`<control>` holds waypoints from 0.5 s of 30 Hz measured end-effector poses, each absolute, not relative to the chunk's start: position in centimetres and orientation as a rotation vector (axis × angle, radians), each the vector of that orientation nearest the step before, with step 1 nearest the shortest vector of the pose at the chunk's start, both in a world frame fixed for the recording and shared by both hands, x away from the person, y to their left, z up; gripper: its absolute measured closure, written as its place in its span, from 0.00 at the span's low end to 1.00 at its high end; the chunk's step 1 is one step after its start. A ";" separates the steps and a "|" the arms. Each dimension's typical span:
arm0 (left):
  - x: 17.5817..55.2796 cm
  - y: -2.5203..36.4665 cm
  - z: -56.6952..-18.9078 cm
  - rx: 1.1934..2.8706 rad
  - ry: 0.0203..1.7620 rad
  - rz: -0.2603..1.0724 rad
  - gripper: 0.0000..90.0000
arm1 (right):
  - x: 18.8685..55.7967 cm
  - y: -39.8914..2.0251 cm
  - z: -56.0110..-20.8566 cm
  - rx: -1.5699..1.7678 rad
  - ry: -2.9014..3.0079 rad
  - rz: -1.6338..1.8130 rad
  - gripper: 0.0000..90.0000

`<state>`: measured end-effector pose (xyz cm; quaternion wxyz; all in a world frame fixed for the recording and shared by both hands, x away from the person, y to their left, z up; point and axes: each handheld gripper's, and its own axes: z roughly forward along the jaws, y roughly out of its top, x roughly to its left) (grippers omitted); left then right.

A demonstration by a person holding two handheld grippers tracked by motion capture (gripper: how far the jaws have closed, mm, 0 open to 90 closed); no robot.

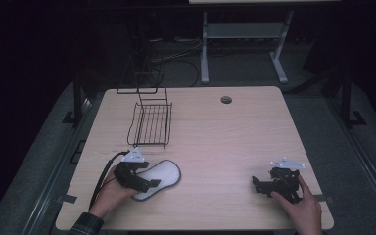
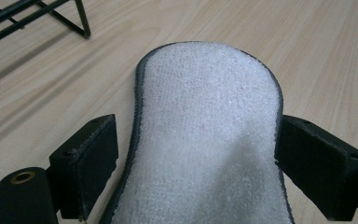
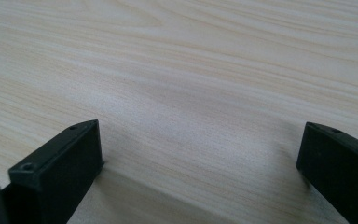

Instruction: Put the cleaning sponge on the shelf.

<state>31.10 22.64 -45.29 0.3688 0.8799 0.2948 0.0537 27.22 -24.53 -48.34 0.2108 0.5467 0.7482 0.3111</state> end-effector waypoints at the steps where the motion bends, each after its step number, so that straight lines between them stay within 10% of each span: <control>1: 31.1 22.6 -45.3 2.262 0.754 0.141 0.14 | 27.2 -24.5 -48.3 1.520 2.079 0.865 0.00; 15: 31.4 22.0 -46.2 2.337 0.736 0.123 0.14 | 27.2 -24.5 -48.3 1.520 2.079 0.865 0.00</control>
